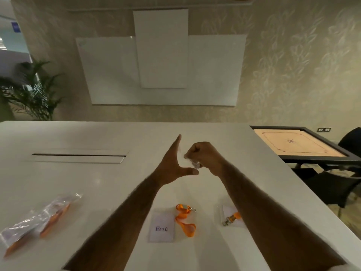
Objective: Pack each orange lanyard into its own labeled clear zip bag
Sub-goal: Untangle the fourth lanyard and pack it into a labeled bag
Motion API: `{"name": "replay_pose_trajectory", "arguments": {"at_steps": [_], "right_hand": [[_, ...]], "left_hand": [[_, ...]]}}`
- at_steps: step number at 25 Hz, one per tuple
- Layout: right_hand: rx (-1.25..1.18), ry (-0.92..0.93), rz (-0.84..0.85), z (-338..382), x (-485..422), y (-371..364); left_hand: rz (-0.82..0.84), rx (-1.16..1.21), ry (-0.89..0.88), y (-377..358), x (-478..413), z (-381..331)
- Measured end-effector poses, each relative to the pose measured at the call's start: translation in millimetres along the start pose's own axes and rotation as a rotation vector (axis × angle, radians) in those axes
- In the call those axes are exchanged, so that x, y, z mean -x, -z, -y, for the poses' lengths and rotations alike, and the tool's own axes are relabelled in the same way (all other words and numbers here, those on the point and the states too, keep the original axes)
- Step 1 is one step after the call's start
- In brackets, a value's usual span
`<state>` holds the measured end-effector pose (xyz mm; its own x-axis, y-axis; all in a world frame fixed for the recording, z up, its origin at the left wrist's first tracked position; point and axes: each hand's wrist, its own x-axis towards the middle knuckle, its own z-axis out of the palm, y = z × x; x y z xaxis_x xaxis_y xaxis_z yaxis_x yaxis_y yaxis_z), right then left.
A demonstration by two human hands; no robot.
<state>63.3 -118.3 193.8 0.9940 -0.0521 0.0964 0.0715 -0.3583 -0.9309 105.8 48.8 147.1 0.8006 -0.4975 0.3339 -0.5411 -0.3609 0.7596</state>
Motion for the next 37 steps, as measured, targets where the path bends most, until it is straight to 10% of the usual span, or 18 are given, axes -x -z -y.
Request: {"name": "replay_pose_trajectory", "arguments": {"at_steps": [18, 25, 37], "right_hand": [[0.665, 0.056, -0.307, 10.1, -17.3, -18.0], [0.717, 0.037, -0.247, 0.1, -17.1, -3.8], [0.78, 0.119, -0.059, -10.1, -16.7, -10.4]], "left_hand": [[-0.391, -0.467, -0.403, -7.5, -8.2, 10.0], [-0.237, -0.826, -0.553, 8.9, -15.6, 11.4], [-0.048, -0.811, -0.255, 10.9, -18.8, -7.5]]}}
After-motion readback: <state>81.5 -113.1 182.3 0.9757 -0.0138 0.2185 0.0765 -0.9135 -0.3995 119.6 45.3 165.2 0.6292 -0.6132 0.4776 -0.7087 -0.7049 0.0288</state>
